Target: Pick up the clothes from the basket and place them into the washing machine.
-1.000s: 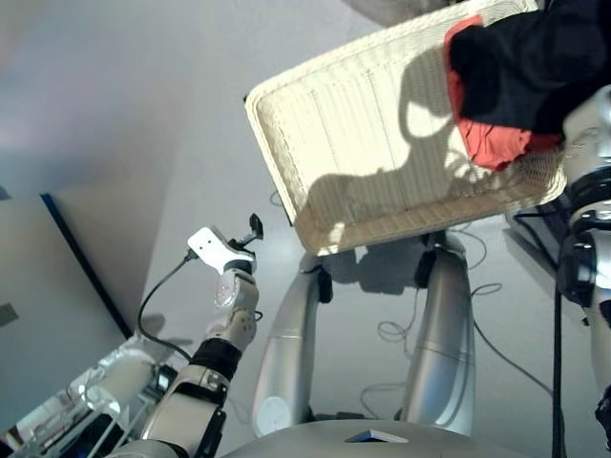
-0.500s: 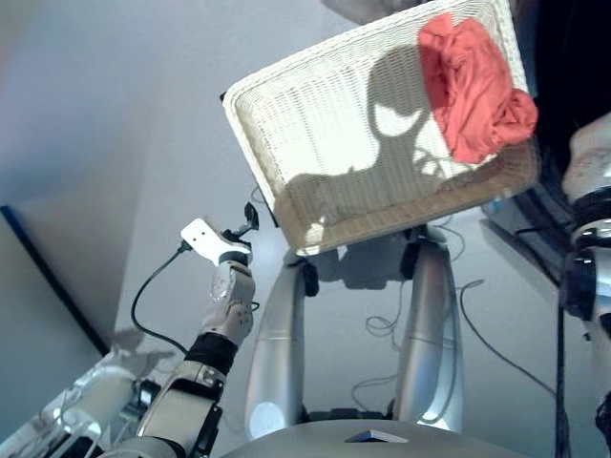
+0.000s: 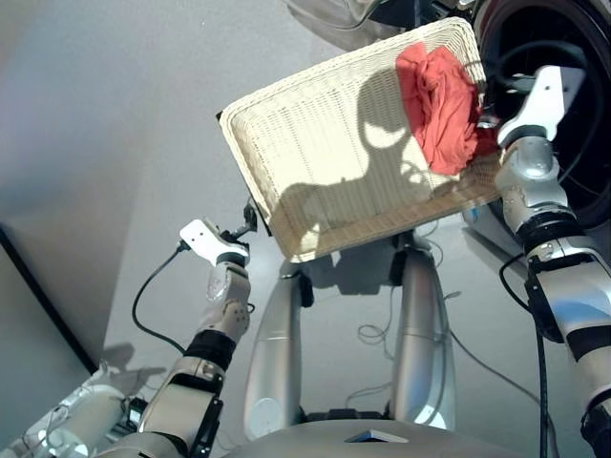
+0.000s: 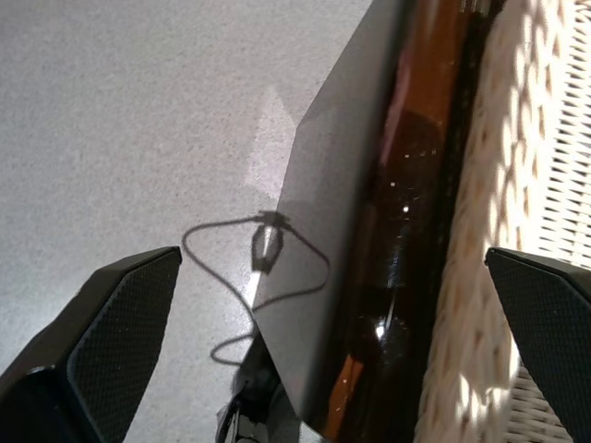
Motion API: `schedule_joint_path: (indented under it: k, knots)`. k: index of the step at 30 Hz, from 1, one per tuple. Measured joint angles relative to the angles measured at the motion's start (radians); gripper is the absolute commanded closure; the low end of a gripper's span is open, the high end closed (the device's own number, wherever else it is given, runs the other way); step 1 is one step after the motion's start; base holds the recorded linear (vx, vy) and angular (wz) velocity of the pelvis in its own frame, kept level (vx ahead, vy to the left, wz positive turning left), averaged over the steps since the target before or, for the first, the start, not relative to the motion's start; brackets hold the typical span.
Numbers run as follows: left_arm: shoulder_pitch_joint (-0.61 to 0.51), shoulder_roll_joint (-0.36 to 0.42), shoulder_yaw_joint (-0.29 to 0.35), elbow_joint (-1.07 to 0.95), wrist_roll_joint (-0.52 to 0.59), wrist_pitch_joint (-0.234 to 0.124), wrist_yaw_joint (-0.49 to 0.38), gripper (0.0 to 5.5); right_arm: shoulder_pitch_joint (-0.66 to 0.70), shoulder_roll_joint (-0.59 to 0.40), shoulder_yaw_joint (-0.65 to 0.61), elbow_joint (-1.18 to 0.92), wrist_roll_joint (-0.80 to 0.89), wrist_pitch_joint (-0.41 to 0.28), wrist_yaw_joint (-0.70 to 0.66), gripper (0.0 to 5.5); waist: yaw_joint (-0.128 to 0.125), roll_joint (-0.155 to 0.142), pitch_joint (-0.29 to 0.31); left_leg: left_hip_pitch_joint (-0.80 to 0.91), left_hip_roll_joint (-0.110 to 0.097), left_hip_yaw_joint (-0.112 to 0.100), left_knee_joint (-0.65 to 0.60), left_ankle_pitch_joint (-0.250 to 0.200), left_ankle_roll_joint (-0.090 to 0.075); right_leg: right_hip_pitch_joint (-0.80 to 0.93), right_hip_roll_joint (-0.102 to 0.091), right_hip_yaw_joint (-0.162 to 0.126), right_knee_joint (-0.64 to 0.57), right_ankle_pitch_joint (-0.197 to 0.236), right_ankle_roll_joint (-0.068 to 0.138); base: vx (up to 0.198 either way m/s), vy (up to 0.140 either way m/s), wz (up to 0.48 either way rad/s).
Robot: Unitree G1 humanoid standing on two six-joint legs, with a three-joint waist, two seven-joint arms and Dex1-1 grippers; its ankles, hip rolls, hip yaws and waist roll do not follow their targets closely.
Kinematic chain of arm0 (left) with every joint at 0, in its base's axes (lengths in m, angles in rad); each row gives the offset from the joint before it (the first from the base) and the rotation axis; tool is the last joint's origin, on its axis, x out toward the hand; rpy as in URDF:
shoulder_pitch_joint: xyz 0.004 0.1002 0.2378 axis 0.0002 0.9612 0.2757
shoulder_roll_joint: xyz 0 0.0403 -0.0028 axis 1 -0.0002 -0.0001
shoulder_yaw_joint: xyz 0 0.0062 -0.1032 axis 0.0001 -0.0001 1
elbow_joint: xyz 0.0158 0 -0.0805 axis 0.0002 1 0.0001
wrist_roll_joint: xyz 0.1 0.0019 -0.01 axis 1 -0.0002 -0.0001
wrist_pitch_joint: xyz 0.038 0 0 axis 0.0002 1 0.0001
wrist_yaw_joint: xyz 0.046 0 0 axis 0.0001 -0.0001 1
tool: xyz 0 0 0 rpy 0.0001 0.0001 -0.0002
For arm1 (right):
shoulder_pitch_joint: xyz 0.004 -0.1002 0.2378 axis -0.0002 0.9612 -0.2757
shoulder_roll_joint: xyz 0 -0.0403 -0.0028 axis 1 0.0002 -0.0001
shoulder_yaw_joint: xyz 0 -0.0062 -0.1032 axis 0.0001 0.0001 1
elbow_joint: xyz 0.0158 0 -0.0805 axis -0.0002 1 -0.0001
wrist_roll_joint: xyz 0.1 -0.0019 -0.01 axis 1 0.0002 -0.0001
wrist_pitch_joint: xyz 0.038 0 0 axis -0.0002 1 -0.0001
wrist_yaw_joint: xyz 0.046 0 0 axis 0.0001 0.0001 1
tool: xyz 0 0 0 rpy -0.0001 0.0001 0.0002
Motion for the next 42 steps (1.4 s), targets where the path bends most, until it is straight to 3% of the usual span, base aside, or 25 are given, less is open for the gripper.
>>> schedule_joint_path:
  k: [9,16,20,21,22,23,35,39,42]
  knots:
    - [-0.007,-0.003,0.000,0.065,0.000,0.009,-0.020,0.00,0.009,0.101,0.033,0.108,-0.069,0.042,0.074,0.00,0.021,-0.010,-0.005,0.002,0.000,-0.013,-0.025,0.011,0.003,-0.002,0.000,-0.008,0.002,-0.010,0.004,0.000,0.000,0.000]
    - [-0.017,-0.003,0.000,0.067,0.001,0.009,-0.011,0.00,-0.008,0.098,-0.031,0.177,-0.097,0.059,0.037,0.00,0.028,-0.013,-0.009,-0.044,-0.005,-0.023,-0.022,0.022,-0.004,-0.050,-0.003,-0.005,0.018,-0.009,-0.004,0.000,0.000,0.000]
    - [-0.024,-0.002,-0.003,0.060,0.003,0.009,-0.004,0.00,-0.017,0.094,-0.041,0.247,-0.145,0.067,0.005,0.00,0.050,-0.013,-0.009,-0.048,-0.009,-0.021,-0.021,0.023,-0.006,-0.066,-0.005,0.007,0.038,-0.020,-0.004,0.000,0.000,0.000]
    - [-0.024,-0.001,-0.003,0.059,0.003,0.009,0.001,0.00,-0.020,0.094,-0.041,0.253,-0.146,0.067,0.002,1.88,0.051,-0.013,-0.009,-0.049,-0.009,-0.021,-0.021,0.024,-0.006,-0.069,-0.004,0.009,0.042,-0.024,-0.005,0.000,0.000,0.000]
    - [-0.023,-0.001,-0.003,0.059,0.003,0.010,0.003,0.00,-0.026,0.095,-0.042,0.258,-0.146,0.072,0.000,5.03,0.053,-0.013,-0.009,-0.051,-0.009,-0.021,-0.021,0.025,-0.007,-0.074,-0.004,0.011,0.047,-0.025,-0.006,0.000,0.000,0.000]
    - [-0.023,-0.001,-0.005,0.059,0.004,0.011,0.003,0.00,-0.032,0.095,-0.045,0.264,-0.155,0.079,0.000,5.50,0.053,-0.013,-0.009,-0.052,-0.010,-0.021,-0.021,0.025,-0.008,-0.078,-0.004,0.013,0.054,-0.028,-0.008,0.000,0.000,0.000]
    - [-0.046,-0.005,-0.010,0.036,0.024,0.016,0.004,0.00,-0.041,0.101,-0.047,0.226,-0.157,0.086,-0.002,5.50,0.048,-0.013,-0.009,-0.006,-0.006,-0.020,-0.035,0.029,-0.011,-0.038,0.001,0.012,0.047,-0.029,-0.012,0.000,0.000,0.000]
    - [-0.044,-0.006,-0.003,0.036,0.029,0.015,0.023,0.00,-0.028,0.100,-0.085,0.149,-0.150,0.081,-0.072,5.50,0.043,-0.013,-0.009,0.060,-0.002,-0.019,-0.080,0.039,-0.009,0.018,0.004,0.007,0.018,-0.030,-0.011,0.000,0.000,0.000]
    - [-0.041,-0.010,0.003,0.035,0.060,0.012,0.052,0.00,0.019,0.073,-0.107,0.037,-0.285,0.086,-0.198,5.50,0.038,-0.013,-0.009,0.098,0.004,-0.019,-0.117,0.048,-0.007,0.055,0.009,-0.004,-0.006,-0.029,-0.011,0.000,0.000,0.000]
